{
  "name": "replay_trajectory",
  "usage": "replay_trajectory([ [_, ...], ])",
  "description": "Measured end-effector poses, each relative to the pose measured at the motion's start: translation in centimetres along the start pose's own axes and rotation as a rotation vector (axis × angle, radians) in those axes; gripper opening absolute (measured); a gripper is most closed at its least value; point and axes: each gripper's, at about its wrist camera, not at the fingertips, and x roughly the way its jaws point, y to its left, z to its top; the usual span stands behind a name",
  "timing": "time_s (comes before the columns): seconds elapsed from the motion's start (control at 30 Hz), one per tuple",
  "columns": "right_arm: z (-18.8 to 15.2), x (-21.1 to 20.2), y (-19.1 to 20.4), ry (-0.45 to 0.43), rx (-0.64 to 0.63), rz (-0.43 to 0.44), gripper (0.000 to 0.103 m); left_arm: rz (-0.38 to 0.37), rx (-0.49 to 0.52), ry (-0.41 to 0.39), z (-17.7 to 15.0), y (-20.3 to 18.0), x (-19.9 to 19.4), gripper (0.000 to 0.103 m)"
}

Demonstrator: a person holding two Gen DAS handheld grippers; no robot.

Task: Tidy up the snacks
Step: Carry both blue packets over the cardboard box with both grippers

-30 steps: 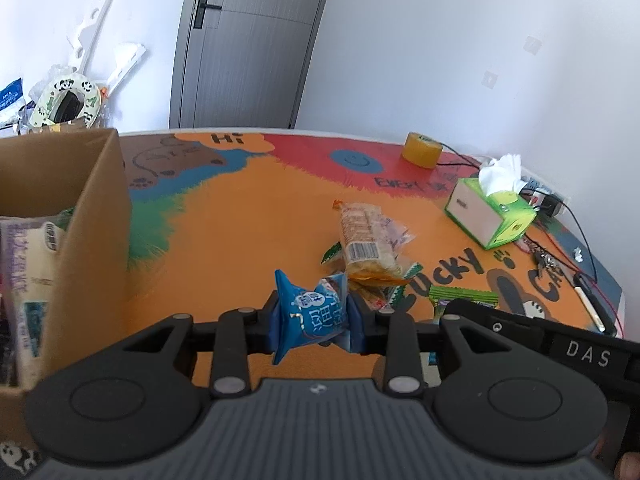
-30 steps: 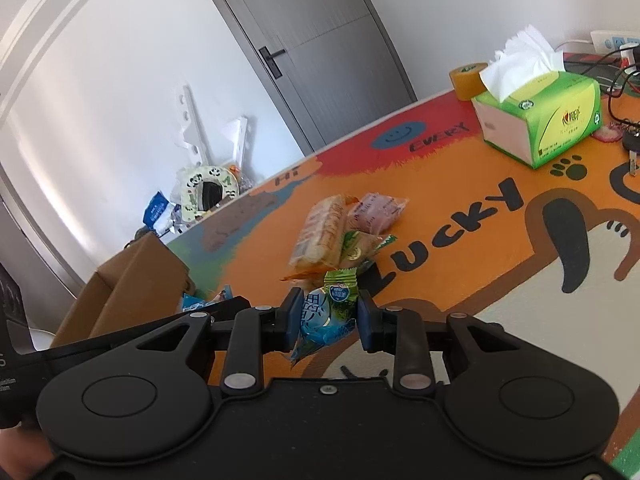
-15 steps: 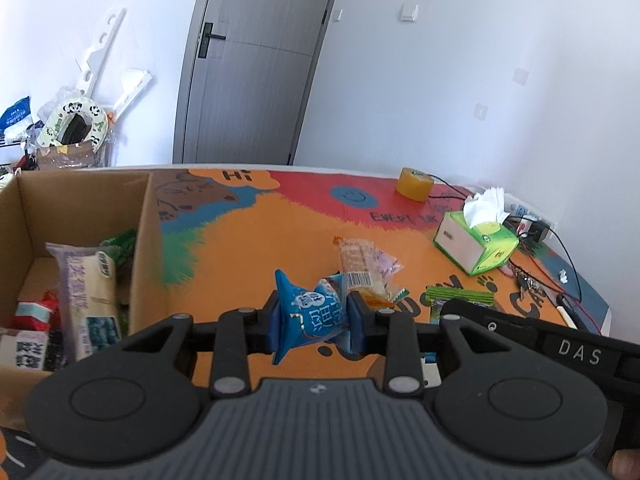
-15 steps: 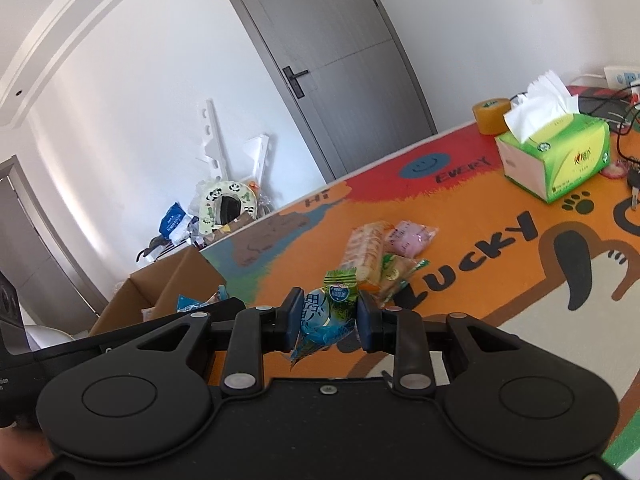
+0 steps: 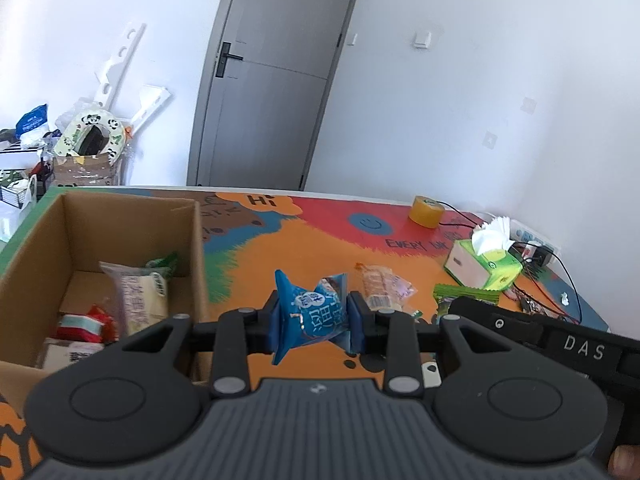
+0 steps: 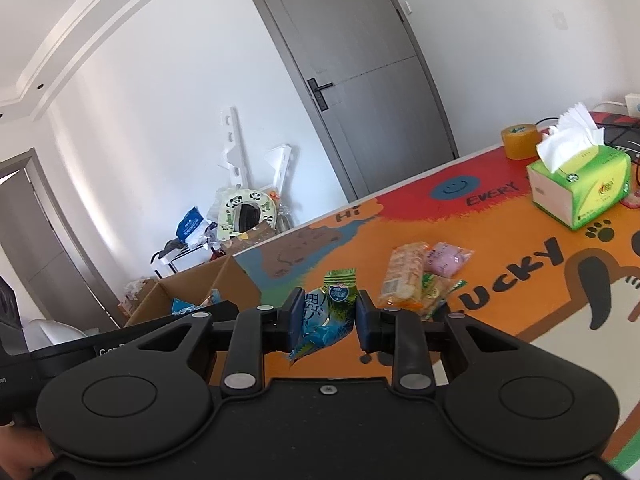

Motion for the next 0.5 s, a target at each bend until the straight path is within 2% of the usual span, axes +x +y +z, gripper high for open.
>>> replay_trajectory([
  [0.5, 0.7, 2.3, 3.3, -0.004, -0.04, 0.055, 0.027, 0.072, -0.056, -0.047, 1.2, 5.0, -2.2, 0.032],
])
